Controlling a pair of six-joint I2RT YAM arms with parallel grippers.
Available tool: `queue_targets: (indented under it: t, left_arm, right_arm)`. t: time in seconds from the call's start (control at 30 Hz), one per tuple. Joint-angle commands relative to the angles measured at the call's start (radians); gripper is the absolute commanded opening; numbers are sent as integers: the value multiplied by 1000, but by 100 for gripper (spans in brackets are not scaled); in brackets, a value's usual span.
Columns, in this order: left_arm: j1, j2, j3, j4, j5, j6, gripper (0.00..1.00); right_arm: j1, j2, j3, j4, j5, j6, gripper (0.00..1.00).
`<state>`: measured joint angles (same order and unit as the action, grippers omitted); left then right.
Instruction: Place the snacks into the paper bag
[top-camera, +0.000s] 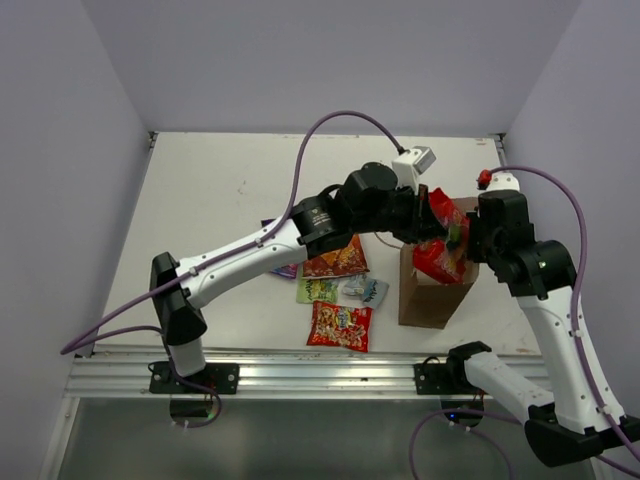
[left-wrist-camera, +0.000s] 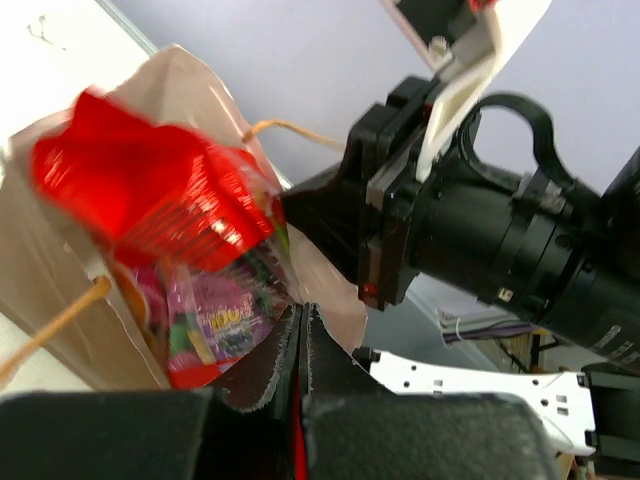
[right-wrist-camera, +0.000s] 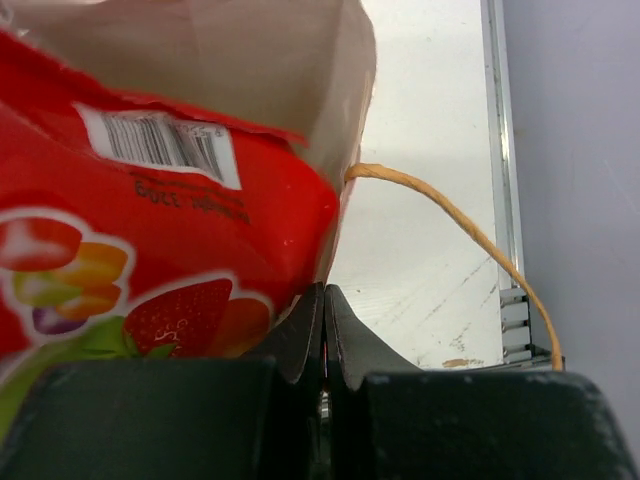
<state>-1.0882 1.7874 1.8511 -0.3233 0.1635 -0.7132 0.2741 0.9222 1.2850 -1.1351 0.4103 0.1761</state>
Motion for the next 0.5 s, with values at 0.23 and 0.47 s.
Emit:
queue_targets:
  t: [0.23,0.47]
  left_arm:
    - [-58,-3,128,12,8,87,64]
    - [-70,-37,207,-48,-155,170,78]
  right_arm:
    - [4,-6,0,35,-1,19,0]
    - [4,-9,-10,40,-4,28,0]
